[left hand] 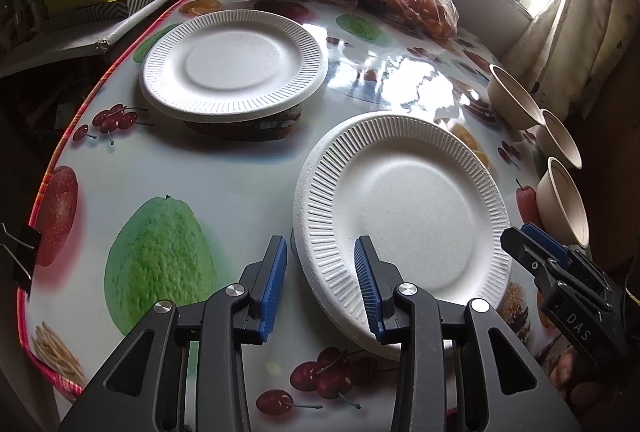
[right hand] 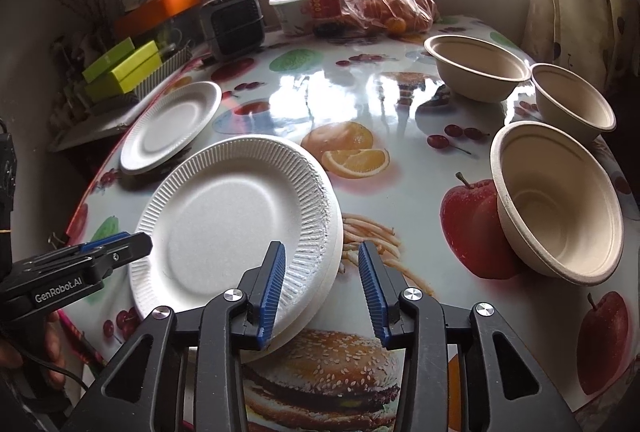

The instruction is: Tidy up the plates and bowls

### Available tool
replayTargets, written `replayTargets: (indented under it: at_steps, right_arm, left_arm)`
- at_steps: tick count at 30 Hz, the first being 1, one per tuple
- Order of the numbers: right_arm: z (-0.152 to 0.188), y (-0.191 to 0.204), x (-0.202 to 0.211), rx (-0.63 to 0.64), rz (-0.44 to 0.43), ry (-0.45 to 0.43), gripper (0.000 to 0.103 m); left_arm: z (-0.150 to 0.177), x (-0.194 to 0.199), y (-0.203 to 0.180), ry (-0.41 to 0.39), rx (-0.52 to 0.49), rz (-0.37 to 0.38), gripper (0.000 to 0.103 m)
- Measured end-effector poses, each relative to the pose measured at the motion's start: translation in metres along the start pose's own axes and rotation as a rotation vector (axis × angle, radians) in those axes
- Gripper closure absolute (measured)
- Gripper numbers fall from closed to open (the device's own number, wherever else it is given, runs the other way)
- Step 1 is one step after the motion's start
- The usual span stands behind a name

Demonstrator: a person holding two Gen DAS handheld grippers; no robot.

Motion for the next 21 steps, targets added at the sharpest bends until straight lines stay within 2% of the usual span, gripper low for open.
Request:
replayTargets:
  at_steps: [10,21]
  right_arm:
    - [-0.019,0.001,0.008,0.011,-0.006,-0.033,0.060]
    - [-0.070,0.018,0.022,0.050,-0.094,-0.109,0.060]
  left_arm:
    - [-0.014,0.010,0.006,-0.027,0.002,-0.020,0.062]
    - [-0.052,0.035,0.028,-0.101,0.025,-0.087,0.062]
Point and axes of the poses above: each gripper's, at about its wrist camera, not at the fingertips, and x roughly against the way its jaws point, y to its left, z to its underside, the point moved 5 cm from there along -x, roughly the way its jaws point, and after that the axes turned 12 degrees about -y, right-handed, at the moved point
